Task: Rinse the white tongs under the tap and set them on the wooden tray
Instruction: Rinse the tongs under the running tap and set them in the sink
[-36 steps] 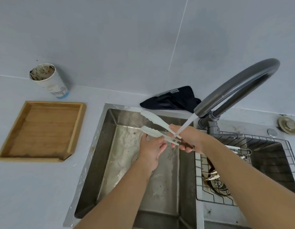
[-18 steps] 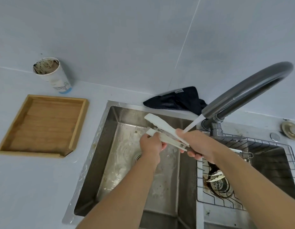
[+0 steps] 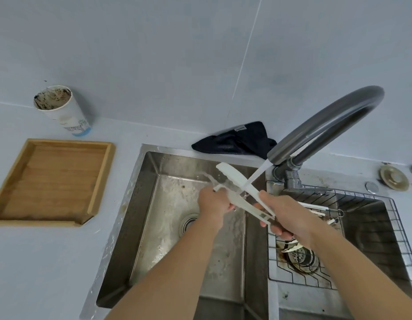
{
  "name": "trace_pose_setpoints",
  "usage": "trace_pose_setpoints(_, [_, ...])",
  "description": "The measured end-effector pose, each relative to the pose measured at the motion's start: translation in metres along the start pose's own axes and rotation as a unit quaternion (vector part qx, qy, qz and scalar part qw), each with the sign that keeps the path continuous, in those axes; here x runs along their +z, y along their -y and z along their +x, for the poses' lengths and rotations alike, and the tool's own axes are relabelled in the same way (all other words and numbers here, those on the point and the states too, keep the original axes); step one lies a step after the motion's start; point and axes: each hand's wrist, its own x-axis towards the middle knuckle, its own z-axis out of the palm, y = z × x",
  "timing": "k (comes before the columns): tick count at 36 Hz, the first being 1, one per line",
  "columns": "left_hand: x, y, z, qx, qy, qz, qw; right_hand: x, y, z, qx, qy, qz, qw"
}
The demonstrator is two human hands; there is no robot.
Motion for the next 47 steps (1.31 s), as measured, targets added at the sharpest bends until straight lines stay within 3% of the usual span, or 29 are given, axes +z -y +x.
trace_pose_setpoints(6, [-0.004, -0.004, 0.000, 0.015, 0.019, 0.072, 0.997, -0.006, -0.013, -0.015, 0.004, -0.001, 0.035, 0.999])
trace_pose_setpoints(13, [0.005, -0.008, -0.016, -0.007, 0.149, -0.103, 0.983, -0.015, -0.025, -0.030, 0.037, -0.011, 0.195, 0.980])
trace_pose_setpoints(17, [0.005, -0.007, -0.021, -0.048, 0.174, -0.191, 0.965, -0.017, -0.036, -0.029, 0.040, 0.006, 0.281, 0.959])
trace_pose_setpoints(21, [0.005, -0.003, -0.026, -0.038, 0.183, -0.188, 0.964, -0.013, -0.042, -0.028, 0.043, -0.006, 0.301, 0.953])
trace_pose_setpoints(28, [-0.005, -0.003, -0.026, 0.022, 0.164, -0.138, 0.976, 0.004, -0.038, -0.031, -0.012, -0.129, 0.257, 0.958])
trace_pose_setpoints(35, [-0.007, -0.010, -0.033, 0.056, 0.130, -0.139, 0.980, 0.022, -0.033, -0.041, -0.077, -0.068, 0.077, 0.992])
trace_pose_setpoints(42, [-0.012, -0.007, -0.038, 0.087, 0.096, -0.108, 0.986, 0.030, -0.025, -0.040, -0.116, -0.070, -0.022, 0.991])
trace_pose_setpoints(47, [-0.015, -0.002, -0.045, 0.059, 0.122, -0.116, 0.984, 0.040, -0.020, -0.042, -0.122, -0.068, -0.058, 0.989])
